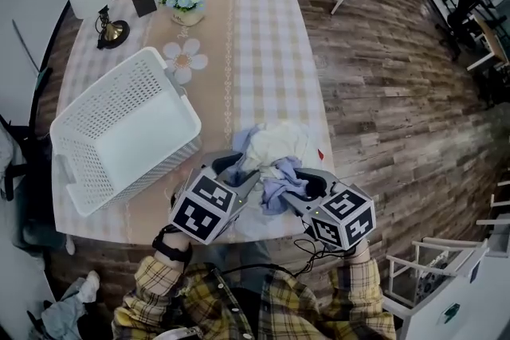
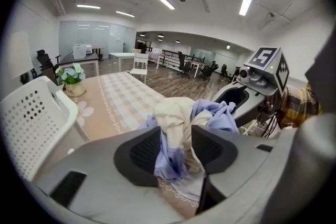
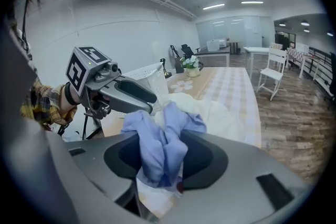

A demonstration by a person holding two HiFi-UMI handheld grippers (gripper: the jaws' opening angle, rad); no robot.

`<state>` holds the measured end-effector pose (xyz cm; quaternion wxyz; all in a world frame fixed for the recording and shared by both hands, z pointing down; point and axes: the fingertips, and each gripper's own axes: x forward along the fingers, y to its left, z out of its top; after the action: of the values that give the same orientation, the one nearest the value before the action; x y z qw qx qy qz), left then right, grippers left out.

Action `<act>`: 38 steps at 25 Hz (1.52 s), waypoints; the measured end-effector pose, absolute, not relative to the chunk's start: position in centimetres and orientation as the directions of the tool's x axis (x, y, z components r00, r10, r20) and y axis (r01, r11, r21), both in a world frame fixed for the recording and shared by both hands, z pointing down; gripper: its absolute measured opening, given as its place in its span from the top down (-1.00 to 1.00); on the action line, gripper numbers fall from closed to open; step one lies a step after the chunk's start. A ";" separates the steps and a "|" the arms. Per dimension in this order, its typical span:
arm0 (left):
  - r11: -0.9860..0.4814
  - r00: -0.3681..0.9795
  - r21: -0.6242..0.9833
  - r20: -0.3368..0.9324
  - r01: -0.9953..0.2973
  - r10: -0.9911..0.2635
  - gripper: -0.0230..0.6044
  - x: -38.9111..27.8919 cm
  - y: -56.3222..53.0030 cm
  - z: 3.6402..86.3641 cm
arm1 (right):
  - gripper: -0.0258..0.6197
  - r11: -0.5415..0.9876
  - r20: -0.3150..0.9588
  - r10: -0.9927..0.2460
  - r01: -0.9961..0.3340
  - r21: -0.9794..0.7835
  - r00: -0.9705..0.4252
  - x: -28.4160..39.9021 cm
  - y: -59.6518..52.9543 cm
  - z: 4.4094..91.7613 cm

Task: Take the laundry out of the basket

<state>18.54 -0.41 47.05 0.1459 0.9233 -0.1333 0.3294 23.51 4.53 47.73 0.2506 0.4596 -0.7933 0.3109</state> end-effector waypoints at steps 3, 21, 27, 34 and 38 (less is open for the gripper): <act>-0.928 0.772 0.160 0.611 -0.336 -0.175 0.21 18.5 -0.4 44.6 | 0.23 0.408 0.690 -0.577 -0.886 -0.220 -0.437 23.6 5.1 45.9; -0.936 0.925 0.163 0.276 -0.312 -0.260 0.30 17.7 -0.4 29.9 | 0.24 0.514 0.361 -0.739 -0.823 -0.243 -0.569 21.7 4.1 30.2; -0.935 0.940 0.154 0.173 -0.321 -0.294 0.41 16.4 -0.1 26.6 | 0.54 0.517 0.229 -0.786 -0.813 -0.268 -0.575 19.9 2.4 27.4; -0.918 0.932 0.160 0.082 -0.361 -0.352 0.89 15.0 0.0 24.2 | 0.88 0.552 0.097 -0.788 -0.767 -0.328 -0.608 18.3 1.2 24.4; -0.915 0.932 0.173 0.066 -0.364 -0.358 0.89 14.6 0.0 24.1 | 0.88 0.575 0.047 -0.776 -0.736 -0.356 -0.629 17.6 1.0 23.6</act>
<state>14.60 0.02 24.09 0.0917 0.9784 -0.1843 0.0163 17.63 1.01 23.58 -0.0571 0.4268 -0.8857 0.1735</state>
